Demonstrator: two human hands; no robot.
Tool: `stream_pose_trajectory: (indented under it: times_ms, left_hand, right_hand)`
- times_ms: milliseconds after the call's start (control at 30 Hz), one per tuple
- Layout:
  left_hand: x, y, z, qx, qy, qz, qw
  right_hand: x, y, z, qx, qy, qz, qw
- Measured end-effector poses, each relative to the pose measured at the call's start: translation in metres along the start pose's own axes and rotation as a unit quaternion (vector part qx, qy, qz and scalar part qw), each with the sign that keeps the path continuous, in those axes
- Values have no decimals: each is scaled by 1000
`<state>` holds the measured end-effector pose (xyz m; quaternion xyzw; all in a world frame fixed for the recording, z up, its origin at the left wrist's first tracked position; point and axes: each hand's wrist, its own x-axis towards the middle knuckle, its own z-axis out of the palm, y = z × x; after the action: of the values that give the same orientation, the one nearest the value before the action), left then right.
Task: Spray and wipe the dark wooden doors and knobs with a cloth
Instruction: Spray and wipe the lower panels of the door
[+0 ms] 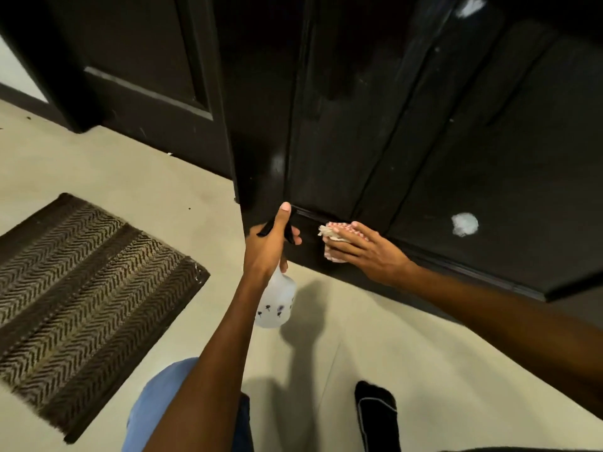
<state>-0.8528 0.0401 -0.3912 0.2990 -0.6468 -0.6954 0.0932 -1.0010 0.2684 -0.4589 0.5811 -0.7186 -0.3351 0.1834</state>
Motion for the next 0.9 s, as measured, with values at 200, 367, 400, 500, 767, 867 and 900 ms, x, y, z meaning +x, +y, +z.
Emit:
stream_pose_trajectory:
  times_ms: [200, 367, 400, 500, 767, 867, 900]
  left_hand:
    - [-13, -13, 30, 60, -122, -14, 991]
    - [-16, -2, 56, 15, -121, -10, 993]
    - [-19, 2, 57, -5, -106, -9, 994]
    - [-30, 13, 54, -63, -66, -3, 996]
    - [-56, 95, 16, -75, -44, 72, 994]
    - [-62, 130, 14, -67, -77, 129, 986]
    - [-64, 142, 15, -61, -90, 145, 983]
  right_hand:
    - [-65, -34, 8, 42, 37, 122, 991]
    - [-77, -24, 1, 55, 50, 114, 991]
    - [-77, -26, -2, 59, 68, 111, 990]
    - [-73, -28, -20, 86, 100, 111, 985]
    - [-49, 47, -142, 85, 228, 244, 939]
    - [-71, 89, -183, 61, 300, 338, 890]
    - [-83, 107, -195, 43, 323, 371, 870]
